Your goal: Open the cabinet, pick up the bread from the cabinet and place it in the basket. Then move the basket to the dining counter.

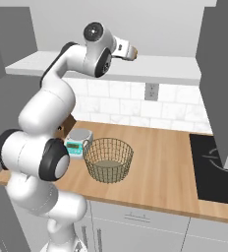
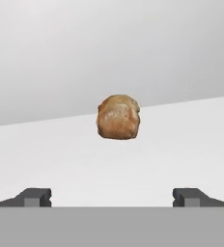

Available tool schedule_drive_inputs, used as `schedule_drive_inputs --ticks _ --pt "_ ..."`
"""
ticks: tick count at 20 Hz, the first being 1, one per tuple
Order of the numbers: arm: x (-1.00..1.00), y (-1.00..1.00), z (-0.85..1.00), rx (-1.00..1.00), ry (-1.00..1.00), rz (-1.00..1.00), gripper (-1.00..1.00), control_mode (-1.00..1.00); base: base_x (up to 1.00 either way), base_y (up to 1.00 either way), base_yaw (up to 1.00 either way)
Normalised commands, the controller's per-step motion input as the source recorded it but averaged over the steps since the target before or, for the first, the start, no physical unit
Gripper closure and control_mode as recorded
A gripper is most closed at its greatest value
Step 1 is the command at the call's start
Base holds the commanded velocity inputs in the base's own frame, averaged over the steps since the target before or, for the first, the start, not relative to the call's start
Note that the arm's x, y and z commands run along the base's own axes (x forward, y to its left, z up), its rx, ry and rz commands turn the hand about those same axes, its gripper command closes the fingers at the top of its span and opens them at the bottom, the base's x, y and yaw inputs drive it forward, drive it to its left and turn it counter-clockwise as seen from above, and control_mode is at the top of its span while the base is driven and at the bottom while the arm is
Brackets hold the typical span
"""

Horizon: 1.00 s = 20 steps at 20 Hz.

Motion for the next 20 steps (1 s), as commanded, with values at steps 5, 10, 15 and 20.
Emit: schedule_drive_inputs --ticks 5,10,15,20 --pt "0.4 0.0 -0.13 0.0 0.01 0.0 -1.0 -1.0 0.0 0.0 0.0" --pt "0.38 0.0 0.0 -0.04 0.0 0.0 -1.0 -1.0 0.0 0.0 0.0" --pt "0.33 -0.01 0.0 -0.07 0.01 0.0 -1.0 -1.0 0.0 0.0 0.0" --pt "0.25 -0.08 0.0 -0.09 0.01 -0.01 -1.0 -1.0 0.0 0.0 0.0"
